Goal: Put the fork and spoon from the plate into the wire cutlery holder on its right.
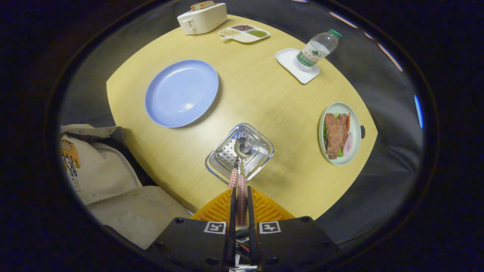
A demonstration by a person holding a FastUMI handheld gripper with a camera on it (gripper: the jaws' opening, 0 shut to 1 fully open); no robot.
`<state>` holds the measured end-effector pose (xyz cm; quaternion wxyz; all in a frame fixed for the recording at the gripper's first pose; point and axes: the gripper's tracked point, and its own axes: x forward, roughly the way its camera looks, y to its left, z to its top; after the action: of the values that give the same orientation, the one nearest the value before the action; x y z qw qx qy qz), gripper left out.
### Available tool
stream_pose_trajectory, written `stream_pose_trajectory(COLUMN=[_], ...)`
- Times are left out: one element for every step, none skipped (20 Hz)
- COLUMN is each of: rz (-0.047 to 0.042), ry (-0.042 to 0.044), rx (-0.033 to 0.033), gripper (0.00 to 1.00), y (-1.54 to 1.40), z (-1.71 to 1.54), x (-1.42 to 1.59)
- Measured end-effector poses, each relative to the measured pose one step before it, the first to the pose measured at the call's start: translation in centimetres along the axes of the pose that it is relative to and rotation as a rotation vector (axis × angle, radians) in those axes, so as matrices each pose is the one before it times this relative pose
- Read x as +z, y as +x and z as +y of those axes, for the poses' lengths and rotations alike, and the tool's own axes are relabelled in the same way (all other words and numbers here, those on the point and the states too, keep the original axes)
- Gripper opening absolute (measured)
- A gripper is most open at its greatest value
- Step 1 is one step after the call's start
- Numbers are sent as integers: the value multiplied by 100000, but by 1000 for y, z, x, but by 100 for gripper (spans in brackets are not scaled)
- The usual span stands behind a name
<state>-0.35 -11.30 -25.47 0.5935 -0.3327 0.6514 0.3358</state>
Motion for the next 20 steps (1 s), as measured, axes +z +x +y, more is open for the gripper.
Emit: stream_pose_trajectory(rz=[-1090,-1822,-2273,-3230,-4242,-4946,-6602,-7708,-6851,-6250,-7002,-5620,-5344,-5679,-4696,-6987,-6981,-6500,-7234,-6305], ry=[1232,1543,1948,2142,2283,2541,2476,3178,3700,3798,3785,3717,3512,3261,2661,2912,3850,4343,4339,3534], rx=[135,-83,148,-251,148,-475,-1096,-694,-947,-867,-1519,-1135,-1127,-1690,-1519,-2077,-740,69,-757,-794], gripper=[17,16,23,30,37,44,51,58,65,72,79,86,93,100,100,100,100,100,100,100], y=[-33,-222,-246,-442,-237,-332,-663,-327,-339,-510,5,-545,-636,-589,-546,-715,-599,-1017,-742,-668], z=[57,25,25,42,268,197,163,275,366,380,-107,355,361,323,239,143,377,794,494,406], x=[210,302,352,440,583,648,981,1165,893,820,866,726,611,494,534,761,1077,1316,1199,831])
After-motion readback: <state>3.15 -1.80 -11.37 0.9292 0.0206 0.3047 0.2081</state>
